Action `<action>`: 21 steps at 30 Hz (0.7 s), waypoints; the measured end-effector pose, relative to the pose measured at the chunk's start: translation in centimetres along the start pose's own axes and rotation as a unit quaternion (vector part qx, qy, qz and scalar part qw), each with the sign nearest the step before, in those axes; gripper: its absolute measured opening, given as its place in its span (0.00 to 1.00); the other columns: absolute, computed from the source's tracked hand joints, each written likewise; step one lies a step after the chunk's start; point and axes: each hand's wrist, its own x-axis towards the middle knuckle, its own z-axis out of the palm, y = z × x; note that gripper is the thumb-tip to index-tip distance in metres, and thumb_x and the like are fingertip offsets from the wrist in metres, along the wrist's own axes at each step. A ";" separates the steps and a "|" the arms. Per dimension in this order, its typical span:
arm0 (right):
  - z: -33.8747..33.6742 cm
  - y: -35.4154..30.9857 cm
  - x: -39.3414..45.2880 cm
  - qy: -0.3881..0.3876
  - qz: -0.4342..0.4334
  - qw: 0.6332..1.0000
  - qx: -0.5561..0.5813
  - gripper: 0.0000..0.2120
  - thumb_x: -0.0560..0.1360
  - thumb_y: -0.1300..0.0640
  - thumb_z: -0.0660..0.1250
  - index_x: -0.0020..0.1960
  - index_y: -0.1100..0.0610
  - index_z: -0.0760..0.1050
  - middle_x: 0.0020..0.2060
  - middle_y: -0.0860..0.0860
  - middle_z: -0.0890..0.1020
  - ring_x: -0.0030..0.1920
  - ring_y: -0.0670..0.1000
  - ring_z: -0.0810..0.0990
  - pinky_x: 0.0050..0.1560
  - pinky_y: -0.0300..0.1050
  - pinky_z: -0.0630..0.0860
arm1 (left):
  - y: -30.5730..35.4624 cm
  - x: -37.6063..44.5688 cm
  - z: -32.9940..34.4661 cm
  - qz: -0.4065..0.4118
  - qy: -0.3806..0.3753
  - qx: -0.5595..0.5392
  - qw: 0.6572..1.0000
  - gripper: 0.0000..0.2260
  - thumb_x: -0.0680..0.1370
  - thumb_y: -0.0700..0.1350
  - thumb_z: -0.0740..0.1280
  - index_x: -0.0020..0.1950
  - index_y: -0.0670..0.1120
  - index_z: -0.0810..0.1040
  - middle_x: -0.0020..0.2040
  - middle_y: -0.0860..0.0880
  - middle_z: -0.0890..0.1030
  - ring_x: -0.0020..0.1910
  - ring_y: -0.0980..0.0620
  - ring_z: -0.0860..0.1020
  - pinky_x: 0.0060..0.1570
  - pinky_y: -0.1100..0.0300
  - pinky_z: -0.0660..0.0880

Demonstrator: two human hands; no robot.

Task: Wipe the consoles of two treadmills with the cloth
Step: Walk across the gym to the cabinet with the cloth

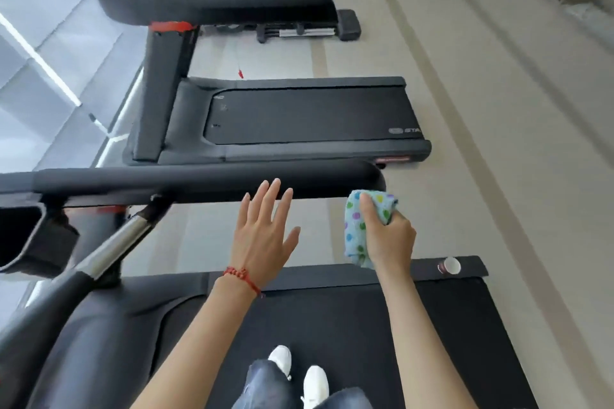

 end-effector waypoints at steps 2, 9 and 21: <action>-2.0 1.3 0.8 0.035 0.025 0.999 0.006 0.18 0.73 0.41 0.64 0.37 0.56 0.75 0.31 0.45 0.78 0.34 0.43 0.78 0.29 0.36 0.70 | 2.0 1.8 1.1 0.040 -0.020 -0.011 0.999 0.24 0.76 0.53 0.55 0.68 0.41 0.67 0.67 0.38 0.72 0.67 0.38 0.68 0.64 0.39 0.63; -7.5 4.9 2.2 0.166 0.103 0.981 0.025 0.18 0.73 0.41 0.65 0.38 0.56 0.76 0.31 0.43 0.77 0.34 0.42 0.77 0.33 0.37 0.72 | 8.4 7.3 4.8 0.190 -0.062 -0.053 0.978 0.25 0.76 0.53 0.55 0.67 0.39 0.71 0.67 0.38 0.71 0.68 0.40 0.64 0.65 0.39 0.61; -14.2 10.0 1.8 0.342 0.227 0.911 0.047 0.16 0.72 0.40 0.65 0.39 0.53 0.76 0.34 0.44 0.80 0.36 0.43 0.79 0.41 0.42 0.77 | 18.3 12.3 8.9 0.370 -0.141 -0.084 0.914 0.25 0.75 0.53 0.55 0.65 0.40 0.75 0.64 0.40 0.75 0.62 0.38 0.74 0.60 0.38 0.68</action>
